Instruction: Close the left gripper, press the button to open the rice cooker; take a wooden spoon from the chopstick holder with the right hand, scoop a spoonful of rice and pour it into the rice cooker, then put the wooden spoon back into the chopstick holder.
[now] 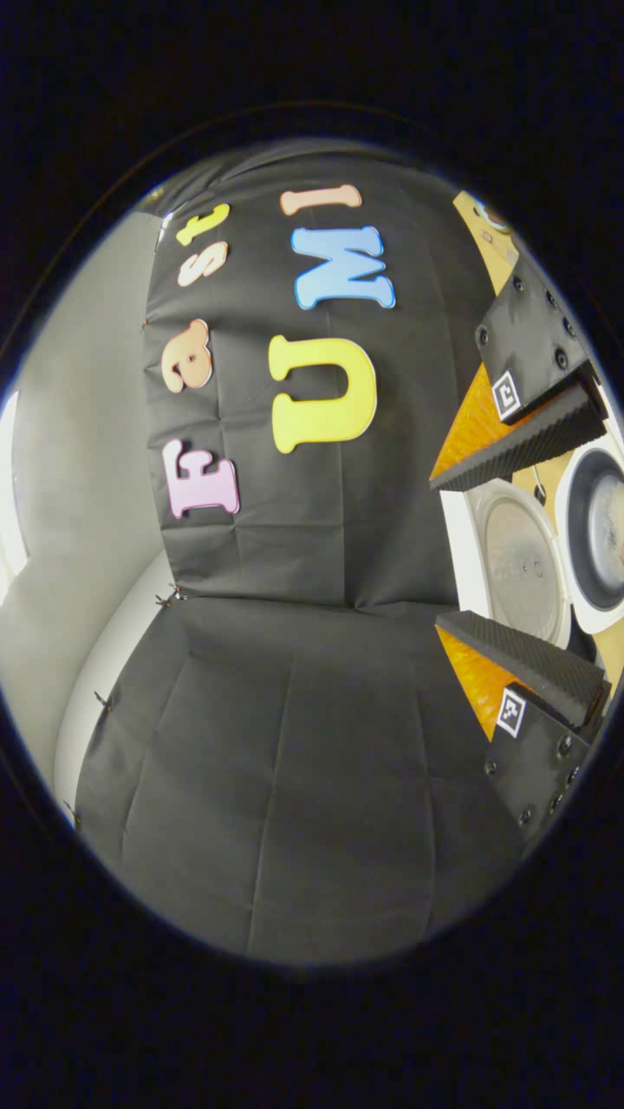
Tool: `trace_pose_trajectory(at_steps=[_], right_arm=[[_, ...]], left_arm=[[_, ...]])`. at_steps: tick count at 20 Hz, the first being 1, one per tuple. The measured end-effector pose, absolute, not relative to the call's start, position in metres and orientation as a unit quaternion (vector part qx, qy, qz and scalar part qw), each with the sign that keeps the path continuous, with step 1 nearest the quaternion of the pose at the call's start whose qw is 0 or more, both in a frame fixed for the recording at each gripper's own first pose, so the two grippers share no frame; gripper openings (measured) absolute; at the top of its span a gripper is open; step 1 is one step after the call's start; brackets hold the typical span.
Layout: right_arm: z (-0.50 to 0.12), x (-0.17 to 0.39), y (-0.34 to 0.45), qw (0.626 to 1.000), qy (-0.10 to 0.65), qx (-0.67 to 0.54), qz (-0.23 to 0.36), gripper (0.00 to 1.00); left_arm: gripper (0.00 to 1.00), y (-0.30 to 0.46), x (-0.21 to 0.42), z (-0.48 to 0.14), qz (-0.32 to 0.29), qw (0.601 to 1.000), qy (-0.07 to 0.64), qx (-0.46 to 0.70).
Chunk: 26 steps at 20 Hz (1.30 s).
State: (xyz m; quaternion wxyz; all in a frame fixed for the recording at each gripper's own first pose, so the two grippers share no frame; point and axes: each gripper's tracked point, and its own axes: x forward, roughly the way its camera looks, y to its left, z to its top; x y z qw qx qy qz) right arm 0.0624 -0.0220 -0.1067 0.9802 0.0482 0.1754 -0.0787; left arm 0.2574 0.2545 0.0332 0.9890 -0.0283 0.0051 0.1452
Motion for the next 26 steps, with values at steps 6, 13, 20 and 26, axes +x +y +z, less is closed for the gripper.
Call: trace_pose_trajectory(at_steps=[6, 13, 20, 26], right_arm=[[-0.115, 0.047, -0.022, 0.977, 0.182, 0.043, -0.103, 0.99], [-0.123, 0.035, -0.02, 0.973, 0.191, 0.048, -0.119, 0.99], [-0.115, 0.041, -0.01, 0.977, 0.184, 0.044, -0.101, 0.99], [-0.113, 0.051, -0.014, 0.98, 0.18, 0.042, -0.073, 0.99]], left_arm=[[0.96, 0.295, 0.334, -0.005, 0.162, 0.985, 0.058, -0.032], [0.96, 0.325, 0.393, -0.04, 0.184, 0.975, 0.117, -0.044], [0.95, 0.326, 0.387, -0.038, 0.196, 0.97, 0.134, -0.056], [0.96, 0.298, 0.354, -0.039, 0.183, 0.971, 0.14, -0.066]])
